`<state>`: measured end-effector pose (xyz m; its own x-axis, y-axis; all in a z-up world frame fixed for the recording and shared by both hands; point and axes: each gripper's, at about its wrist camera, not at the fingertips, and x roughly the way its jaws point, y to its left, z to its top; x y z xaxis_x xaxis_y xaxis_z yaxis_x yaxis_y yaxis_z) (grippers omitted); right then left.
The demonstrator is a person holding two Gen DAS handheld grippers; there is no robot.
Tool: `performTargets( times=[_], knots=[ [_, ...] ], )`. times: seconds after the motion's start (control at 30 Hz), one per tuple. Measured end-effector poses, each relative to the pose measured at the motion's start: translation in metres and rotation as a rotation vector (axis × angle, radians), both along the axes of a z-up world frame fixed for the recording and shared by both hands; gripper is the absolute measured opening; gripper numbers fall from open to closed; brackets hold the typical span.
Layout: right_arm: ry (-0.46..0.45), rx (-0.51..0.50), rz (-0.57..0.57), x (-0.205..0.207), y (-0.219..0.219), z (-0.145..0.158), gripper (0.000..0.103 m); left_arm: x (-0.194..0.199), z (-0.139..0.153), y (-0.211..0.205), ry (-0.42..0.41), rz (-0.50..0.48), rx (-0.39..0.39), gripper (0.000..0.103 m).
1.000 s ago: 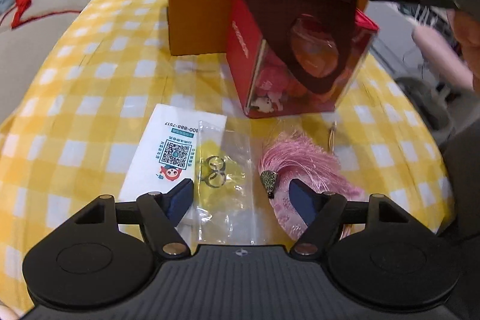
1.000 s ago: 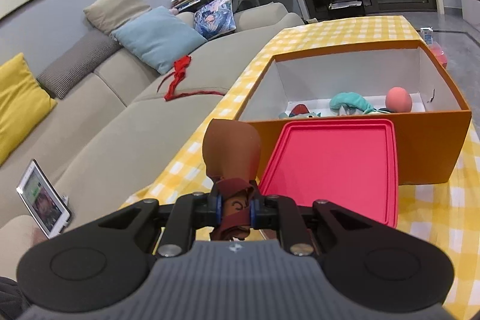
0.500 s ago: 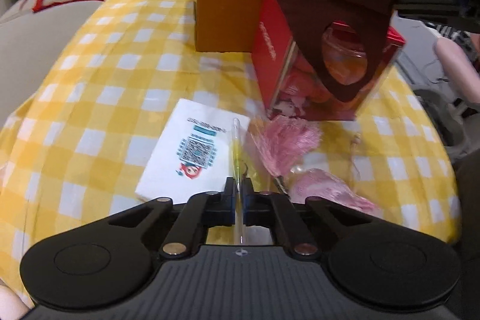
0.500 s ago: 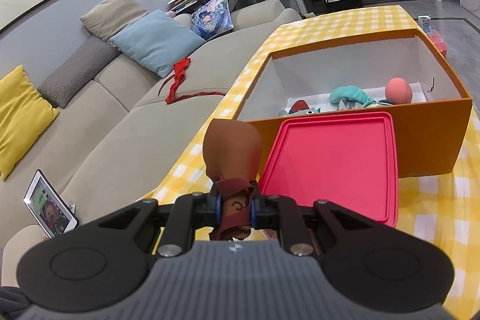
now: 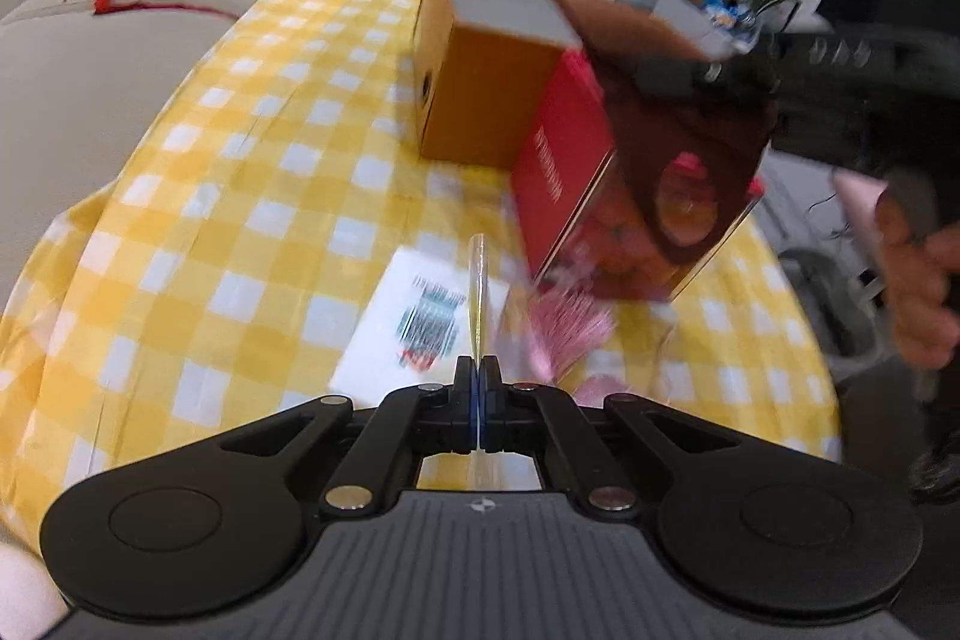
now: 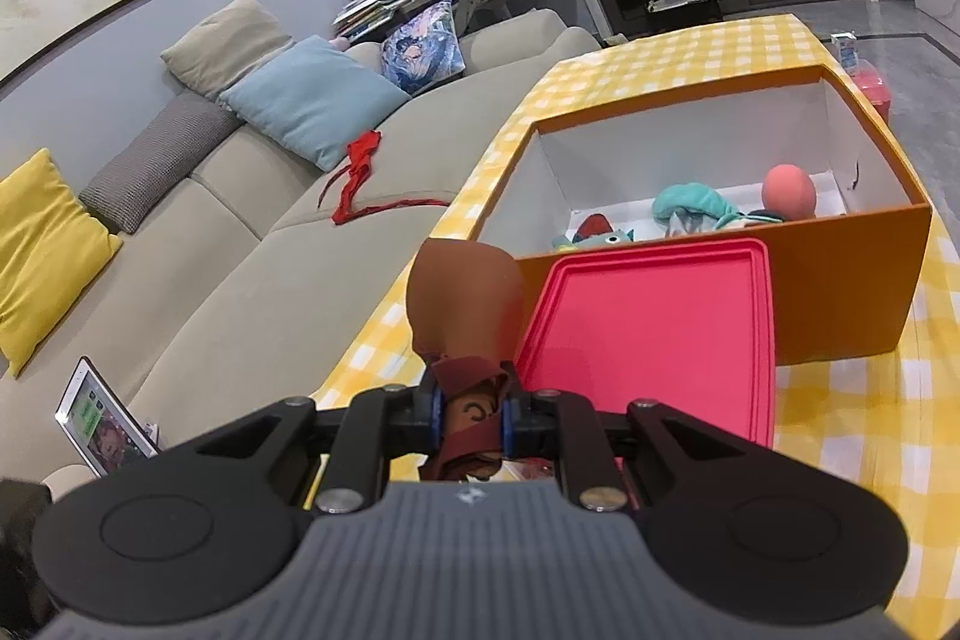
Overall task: Organize soft objects
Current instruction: 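Carry the clear bag with the left tool while the right tool carries the brown pouch into the box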
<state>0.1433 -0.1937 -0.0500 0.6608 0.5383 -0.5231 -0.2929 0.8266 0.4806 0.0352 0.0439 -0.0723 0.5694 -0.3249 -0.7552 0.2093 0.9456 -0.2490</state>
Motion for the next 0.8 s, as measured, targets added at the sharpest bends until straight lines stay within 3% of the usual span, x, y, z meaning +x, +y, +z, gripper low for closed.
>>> performTargets(
  times=[0.07, 0.2, 0.57, 0.67, 0.8],
  knots=[
    [0.002, 0.0, 0.008, -0.001, 0.0, 0.001, 0.015, 0.0, 0.006, 0.0, 0.002, -0.022, -0.012, 0.0],
    [-0.025, -0.002, 0.022, -0.005, -0.001, 0.007, 0.015, 0.004, 0.004, 0.007, 0.098, 0.006, -0.114, 0.0],
    [-0.109, 0.009, -0.034, -0.009, -0.018, 0.031, 0.015, 0.032, 0.029, 0.009, 0.035, 0.129, -0.15, 0.0],
    [-0.093, -0.03, -0.074, 0.002, -0.023, 0.04, 0.015, 0.043, 0.039, 0.008, 0.027, 0.158, -0.151, 0.0],
    [-0.141, -0.05, -0.119, 0.016, -0.031, 0.058, 0.015, 0.058, 0.052, 0.008, -0.009, 0.191, -0.192, 0.0]
  ],
)
